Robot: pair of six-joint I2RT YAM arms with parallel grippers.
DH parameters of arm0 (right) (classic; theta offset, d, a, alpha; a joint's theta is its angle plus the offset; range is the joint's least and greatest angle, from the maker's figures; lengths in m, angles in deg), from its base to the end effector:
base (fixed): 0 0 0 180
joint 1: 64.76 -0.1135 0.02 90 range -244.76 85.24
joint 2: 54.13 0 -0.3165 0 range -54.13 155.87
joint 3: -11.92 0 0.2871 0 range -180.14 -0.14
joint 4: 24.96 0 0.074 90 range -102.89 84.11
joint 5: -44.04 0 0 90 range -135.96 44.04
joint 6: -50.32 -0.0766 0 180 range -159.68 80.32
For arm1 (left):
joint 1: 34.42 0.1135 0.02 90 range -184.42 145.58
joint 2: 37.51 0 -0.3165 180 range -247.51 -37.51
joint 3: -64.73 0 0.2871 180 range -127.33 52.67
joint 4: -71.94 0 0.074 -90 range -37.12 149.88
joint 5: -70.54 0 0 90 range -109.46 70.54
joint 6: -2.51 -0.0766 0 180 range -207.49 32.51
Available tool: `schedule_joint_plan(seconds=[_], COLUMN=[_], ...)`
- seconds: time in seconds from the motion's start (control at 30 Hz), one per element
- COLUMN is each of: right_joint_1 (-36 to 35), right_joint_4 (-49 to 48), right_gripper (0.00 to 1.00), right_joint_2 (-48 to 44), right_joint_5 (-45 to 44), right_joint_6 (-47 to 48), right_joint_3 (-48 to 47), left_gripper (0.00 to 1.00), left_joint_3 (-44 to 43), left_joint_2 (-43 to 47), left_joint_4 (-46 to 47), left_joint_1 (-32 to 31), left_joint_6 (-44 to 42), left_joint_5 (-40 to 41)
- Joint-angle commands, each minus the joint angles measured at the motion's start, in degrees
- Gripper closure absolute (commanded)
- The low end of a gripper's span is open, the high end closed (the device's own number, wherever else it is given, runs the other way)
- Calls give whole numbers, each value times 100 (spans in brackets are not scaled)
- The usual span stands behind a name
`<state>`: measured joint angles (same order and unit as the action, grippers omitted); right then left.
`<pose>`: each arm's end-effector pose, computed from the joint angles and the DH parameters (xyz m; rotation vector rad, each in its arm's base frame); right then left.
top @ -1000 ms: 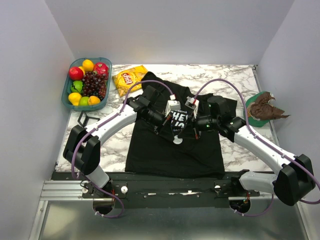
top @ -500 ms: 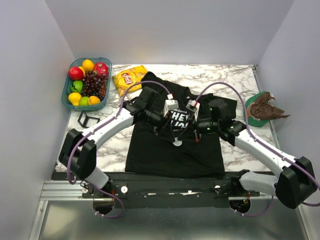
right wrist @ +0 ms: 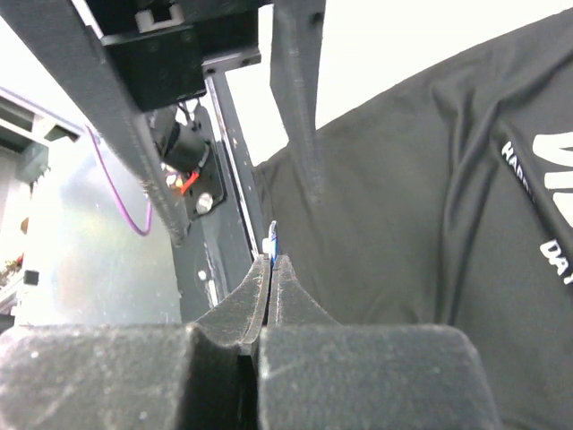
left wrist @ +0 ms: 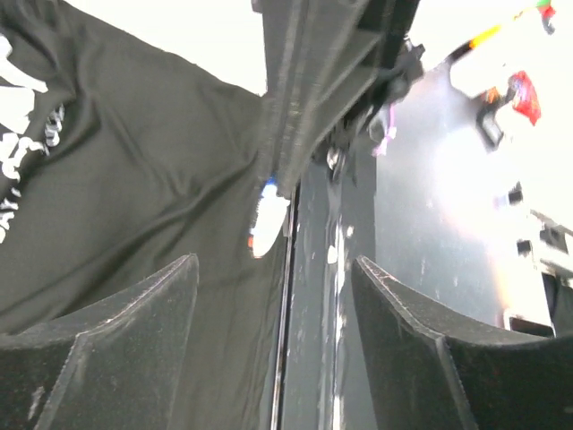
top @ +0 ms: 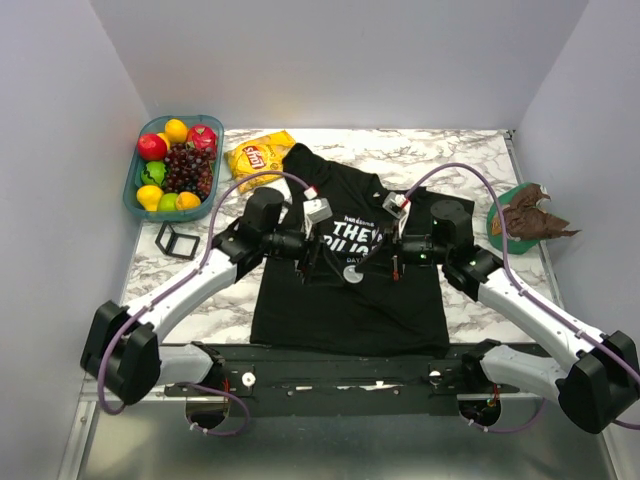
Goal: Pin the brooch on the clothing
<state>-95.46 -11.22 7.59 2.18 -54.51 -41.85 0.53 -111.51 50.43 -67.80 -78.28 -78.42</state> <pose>0.2036 0.1872 0.3063 -0.8609 1.8636 1.3250 0.2250 -0.2268 0.3099 1.0793 1.8909 -1.5166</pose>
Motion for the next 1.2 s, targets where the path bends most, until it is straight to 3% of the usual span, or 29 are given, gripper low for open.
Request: schedule_joint_plan(seconds=[0.0,0.2,0.53,0.9,1.03,1.17], right_joint_1=[-33,-33,-33,-33,-33,-24], right_joint_4=[-457,-449,-484,-484,-484,-484], right_gripper=[99,99,99,99,99,99], right_joint_2=[-63,-45,-89,-142,-151,-151], right_joint_5=[187,380,442,424,433,424], right_joint_6=[-266,-292,-363,-371,-380,-371], right_joint_3=[6,-82,-74,-100,-109,-100], left_gripper=[25,35,53,57,71,74], left_joint_3=[686,1057,943,881,881,872], left_joint_2=[614,711,527,448,413,404], left_joint_4=[2190,2545,2352,1965,1965,1947], left_joint_1=[-19,-71,-194,-353,-379,-414], left_joint_6=[1407,1777,1645,1399,1399,1399], left_joint_5=[280,376,306,245,227,227])
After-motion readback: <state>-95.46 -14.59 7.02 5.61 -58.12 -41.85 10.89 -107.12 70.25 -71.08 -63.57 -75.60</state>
